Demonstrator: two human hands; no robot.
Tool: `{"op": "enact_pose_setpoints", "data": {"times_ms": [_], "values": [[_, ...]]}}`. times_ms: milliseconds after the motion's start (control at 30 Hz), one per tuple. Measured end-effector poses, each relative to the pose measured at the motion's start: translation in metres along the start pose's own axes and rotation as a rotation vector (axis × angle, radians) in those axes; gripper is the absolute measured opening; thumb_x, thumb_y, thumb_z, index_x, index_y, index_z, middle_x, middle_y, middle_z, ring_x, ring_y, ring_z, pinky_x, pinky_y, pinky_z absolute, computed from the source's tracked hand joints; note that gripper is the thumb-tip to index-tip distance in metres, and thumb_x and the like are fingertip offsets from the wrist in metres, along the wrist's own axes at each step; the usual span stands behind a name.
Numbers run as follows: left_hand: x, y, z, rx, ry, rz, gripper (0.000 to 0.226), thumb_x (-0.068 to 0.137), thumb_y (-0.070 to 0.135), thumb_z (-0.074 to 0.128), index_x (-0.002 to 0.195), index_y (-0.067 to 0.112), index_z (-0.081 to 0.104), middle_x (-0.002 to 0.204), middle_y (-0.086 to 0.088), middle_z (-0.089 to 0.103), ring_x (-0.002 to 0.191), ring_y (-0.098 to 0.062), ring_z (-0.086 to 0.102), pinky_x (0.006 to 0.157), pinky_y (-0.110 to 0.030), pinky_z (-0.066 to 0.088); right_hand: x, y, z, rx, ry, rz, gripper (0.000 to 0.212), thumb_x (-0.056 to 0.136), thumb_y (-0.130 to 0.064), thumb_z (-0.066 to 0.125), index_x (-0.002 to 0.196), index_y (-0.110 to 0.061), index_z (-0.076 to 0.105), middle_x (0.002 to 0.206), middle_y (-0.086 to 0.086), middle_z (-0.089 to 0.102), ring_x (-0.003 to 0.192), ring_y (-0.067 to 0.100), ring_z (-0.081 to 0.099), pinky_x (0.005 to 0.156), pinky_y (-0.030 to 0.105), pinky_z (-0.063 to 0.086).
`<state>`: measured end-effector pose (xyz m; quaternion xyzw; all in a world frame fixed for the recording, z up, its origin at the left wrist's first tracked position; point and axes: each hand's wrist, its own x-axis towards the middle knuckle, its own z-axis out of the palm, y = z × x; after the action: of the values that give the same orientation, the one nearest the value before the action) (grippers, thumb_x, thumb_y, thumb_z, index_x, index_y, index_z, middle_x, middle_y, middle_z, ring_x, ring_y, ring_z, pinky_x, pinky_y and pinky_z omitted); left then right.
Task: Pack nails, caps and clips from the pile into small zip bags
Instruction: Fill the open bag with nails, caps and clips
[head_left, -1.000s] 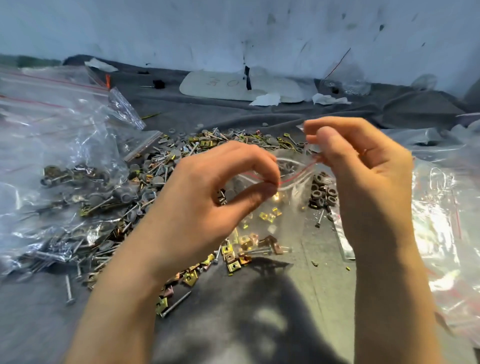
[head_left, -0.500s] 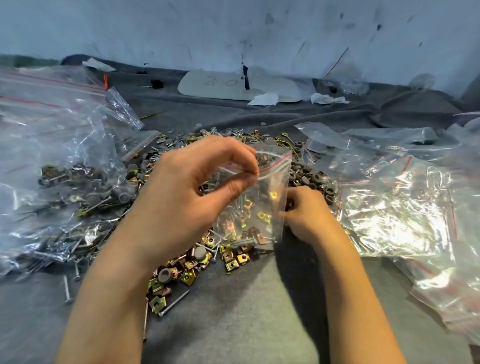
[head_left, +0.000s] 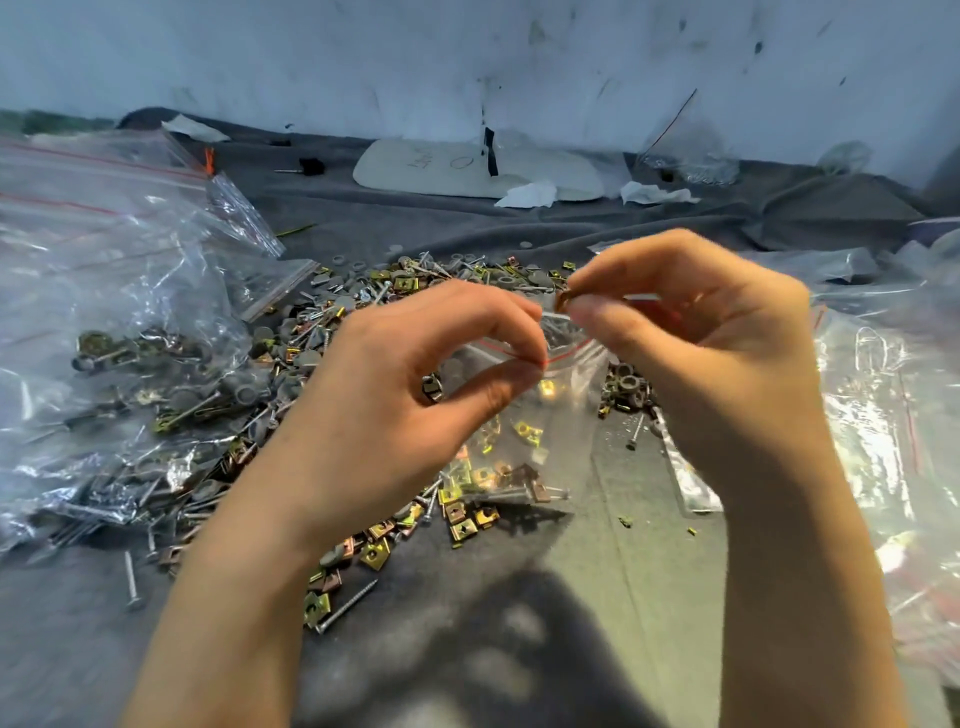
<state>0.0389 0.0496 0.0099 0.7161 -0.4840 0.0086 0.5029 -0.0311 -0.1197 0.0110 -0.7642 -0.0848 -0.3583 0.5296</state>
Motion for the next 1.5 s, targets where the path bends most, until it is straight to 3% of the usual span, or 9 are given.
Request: {"op": "enact_pose_setpoints", "data": {"times_ms": [133,367,600,767,1000,1100,1233,1367,1500], "values": [[0.000,0.001,0.003,0.010,-0.026,0.028,0.009,0.082,0.016,0.065,0.090,0.015,0.067,0.110,0.002,0.069,0.110,-0.014,0.064,0.096,-0.037,0.051,0.000,0.001,0.005,-0.157,-0.073,-0.020,0.009,0.083,-0.009,0.070,0.090,-0.014,0.071,0.086,-0.001,0.070,0.084,0.016,0.065,0.074,0.028,0.049],[-0.001,-0.002,-0.002,-0.025,0.047,-0.006,0.010,0.082,0.026,0.068,0.091,0.022,0.067,0.114,0.007,0.068,0.113,-0.011,0.063,0.097,-0.038,0.051,0.001,0.034,-0.009,-0.164,0.213,0.173,0.011,0.085,-0.015,0.068,0.083,-0.026,0.070,0.074,-0.013,0.069,0.069,0.001,0.061,0.064,0.015,0.047],[-0.003,-0.007,-0.009,-0.028,0.131,-0.014,0.008,0.084,0.030,0.067,0.091,0.028,0.065,0.115,0.012,0.068,0.115,-0.008,0.062,0.098,-0.037,0.051,-0.014,0.078,0.016,-0.628,-0.390,0.696,0.022,0.075,-0.024,0.080,0.071,-0.025,0.059,0.080,-0.003,0.065,0.073,0.011,0.058,0.055,0.018,0.043],[-0.004,-0.010,-0.010,-0.026,0.133,-0.031,0.007,0.084,0.029,0.066,0.091,0.029,0.066,0.114,0.012,0.069,0.114,-0.007,0.062,0.098,-0.038,0.051,-0.014,0.079,0.021,-0.691,-0.451,0.676,0.016,0.081,-0.011,0.070,0.077,-0.019,0.058,0.089,0.004,0.066,0.086,0.023,0.060,0.070,0.033,0.046],[-0.003,-0.010,-0.010,0.003,0.112,-0.053,0.008,0.082,0.028,0.065,0.090,0.027,0.066,0.115,0.014,0.067,0.114,-0.003,0.061,0.100,-0.035,0.050,-0.009,0.071,0.008,-0.486,-0.156,0.586,0.022,0.081,-0.008,0.072,0.073,-0.024,0.059,0.069,-0.006,0.060,0.061,0.006,0.055,0.058,0.013,0.042],[-0.002,-0.008,-0.008,0.023,0.087,-0.016,0.008,0.082,0.026,0.065,0.090,0.025,0.066,0.117,0.013,0.066,0.117,-0.005,0.059,0.102,-0.038,0.048,-0.002,0.034,0.002,-0.082,0.204,0.283,0.017,0.080,-0.007,0.074,0.080,-0.020,0.064,0.073,-0.003,0.067,0.064,0.007,0.059,0.061,0.019,0.045],[-0.002,-0.003,-0.005,-0.028,0.005,0.020,0.014,0.081,0.032,0.064,0.092,0.024,0.068,0.121,0.005,0.065,0.121,-0.013,0.059,0.102,-0.041,0.048,-0.004,-0.016,0.010,-0.021,0.164,-0.084,0.015,0.082,-0.008,0.072,0.087,-0.018,0.063,0.081,-0.007,0.067,0.076,0.011,0.065,0.068,0.023,0.049],[-0.002,-0.002,-0.004,-0.066,-0.010,0.046,0.015,0.084,0.030,0.061,0.094,0.021,0.068,0.121,0.003,0.065,0.119,-0.018,0.060,0.101,-0.044,0.048,-0.006,-0.020,0.016,-0.230,0.038,-0.011,0.007,0.083,-0.011,0.071,0.087,-0.015,0.066,0.085,-0.006,0.069,0.083,0.014,0.066,0.074,0.031,0.052],[-0.003,-0.005,-0.006,-0.054,0.051,0.036,0.013,0.085,0.031,0.061,0.096,0.027,0.066,0.119,0.008,0.067,0.121,-0.013,0.059,0.101,-0.040,0.048,-0.002,-0.015,-0.003,-0.119,0.256,0.034,0.005,0.085,-0.017,0.069,0.084,-0.021,0.068,0.079,-0.010,0.070,0.071,0.002,0.063,0.067,0.018,0.049]]}}
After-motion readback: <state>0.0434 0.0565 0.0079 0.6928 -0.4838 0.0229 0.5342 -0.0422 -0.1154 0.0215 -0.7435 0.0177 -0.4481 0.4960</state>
